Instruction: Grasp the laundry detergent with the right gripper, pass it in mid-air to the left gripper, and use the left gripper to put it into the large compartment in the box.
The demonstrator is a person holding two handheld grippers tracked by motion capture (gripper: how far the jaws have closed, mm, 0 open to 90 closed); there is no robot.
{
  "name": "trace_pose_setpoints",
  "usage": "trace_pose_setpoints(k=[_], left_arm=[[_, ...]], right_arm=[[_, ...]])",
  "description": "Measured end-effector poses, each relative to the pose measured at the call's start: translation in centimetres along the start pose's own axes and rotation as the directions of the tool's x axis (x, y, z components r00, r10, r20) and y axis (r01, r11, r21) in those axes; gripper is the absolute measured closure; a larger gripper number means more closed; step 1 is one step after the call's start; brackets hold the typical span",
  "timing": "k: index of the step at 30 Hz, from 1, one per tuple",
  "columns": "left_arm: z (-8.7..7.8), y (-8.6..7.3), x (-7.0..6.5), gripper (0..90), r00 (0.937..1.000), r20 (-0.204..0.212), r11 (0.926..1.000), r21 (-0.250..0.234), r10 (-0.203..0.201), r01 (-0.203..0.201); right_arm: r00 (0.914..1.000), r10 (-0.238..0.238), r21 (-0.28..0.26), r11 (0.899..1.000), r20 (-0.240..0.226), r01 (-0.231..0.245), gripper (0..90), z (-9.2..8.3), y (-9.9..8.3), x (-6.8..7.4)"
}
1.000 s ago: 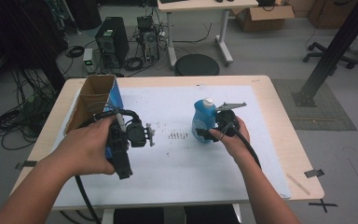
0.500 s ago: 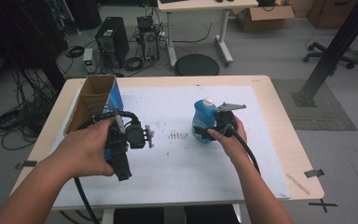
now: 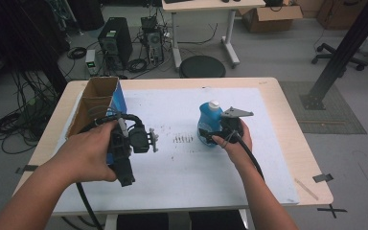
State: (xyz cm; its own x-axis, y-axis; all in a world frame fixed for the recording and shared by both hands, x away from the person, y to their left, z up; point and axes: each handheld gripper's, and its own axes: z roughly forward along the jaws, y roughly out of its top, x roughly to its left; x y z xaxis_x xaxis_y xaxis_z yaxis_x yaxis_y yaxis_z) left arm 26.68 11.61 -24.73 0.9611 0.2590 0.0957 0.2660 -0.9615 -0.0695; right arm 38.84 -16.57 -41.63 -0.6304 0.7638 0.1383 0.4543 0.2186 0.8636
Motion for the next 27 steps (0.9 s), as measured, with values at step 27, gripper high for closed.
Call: trace_pose_setpoints(k=[27], left_arm=[[0.15,-0.06,0.03,0.2,1.0,-0.009,1.0,0.003,-0.004,0.004]], right_arm=[[0.9999,0.011,-0.061,0.998,0.004,-0.011,12.4,-0.01,-0.49,0.32]])
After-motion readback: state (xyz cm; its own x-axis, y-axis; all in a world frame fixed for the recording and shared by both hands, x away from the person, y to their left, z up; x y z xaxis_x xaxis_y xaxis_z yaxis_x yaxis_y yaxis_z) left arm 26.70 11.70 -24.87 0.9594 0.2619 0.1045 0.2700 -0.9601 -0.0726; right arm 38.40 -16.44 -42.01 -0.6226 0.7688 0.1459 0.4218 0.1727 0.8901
